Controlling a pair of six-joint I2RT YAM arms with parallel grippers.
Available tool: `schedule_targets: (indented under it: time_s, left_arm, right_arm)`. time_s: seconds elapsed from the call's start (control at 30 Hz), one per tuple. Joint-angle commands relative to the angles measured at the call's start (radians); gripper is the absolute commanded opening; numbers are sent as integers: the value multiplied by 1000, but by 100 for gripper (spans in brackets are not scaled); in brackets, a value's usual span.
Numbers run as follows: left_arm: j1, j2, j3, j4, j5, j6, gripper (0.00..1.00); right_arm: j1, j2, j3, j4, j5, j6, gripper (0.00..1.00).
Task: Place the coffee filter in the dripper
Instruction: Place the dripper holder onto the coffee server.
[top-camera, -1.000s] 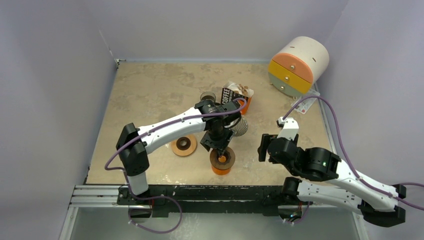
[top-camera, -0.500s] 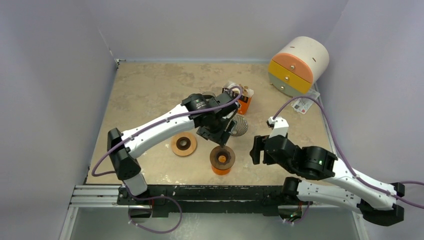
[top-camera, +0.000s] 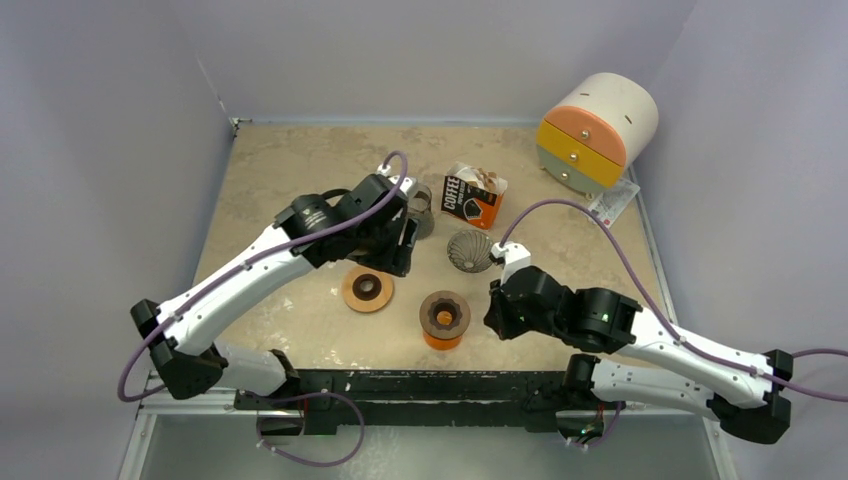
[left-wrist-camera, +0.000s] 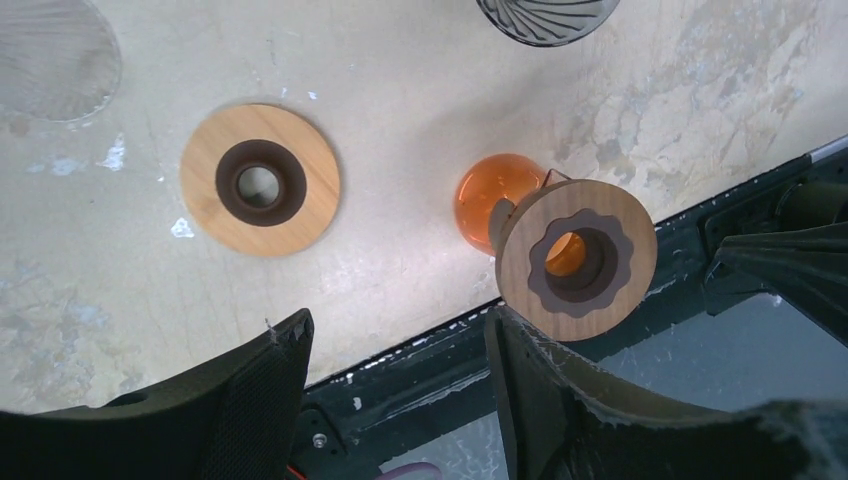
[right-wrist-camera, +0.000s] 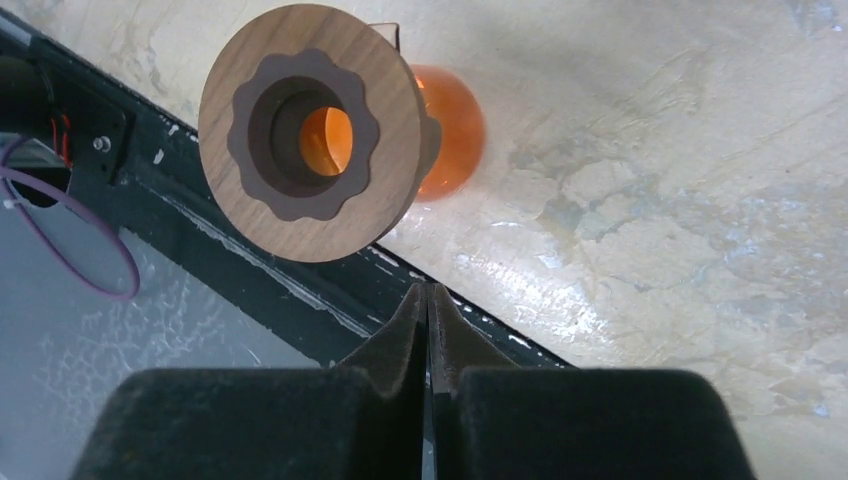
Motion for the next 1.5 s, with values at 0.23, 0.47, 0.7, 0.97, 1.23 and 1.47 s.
schedule_targets:
  time_s: [0.23,0.47,0.7,0.97,1.23,1.47]
  left_arm:
    - [20,-151,-100,72,-108,-1,62]
    - [20,-157,-115,71,-117,2,62]
    - [20,-161,-122,82,-110,1,62]
    - [20,-166,-128,82,-111,0,62]
    - [20,-169,-135,88,-101,-3,62]
    - [20,-172,-150,91,-93,-8,62]
  right_arm:
    - [5,43,-62,124,-194,-50,0]
    - [5,80,-67,146,-217,-53,0]
    - [5,103,-70,175,-194,-32,0]
    - [5,95,-73,155,-155,26,0]
    - [5,76,-68,105,-67,65,0]
    - [4,64,-65,103,-43,81,0]
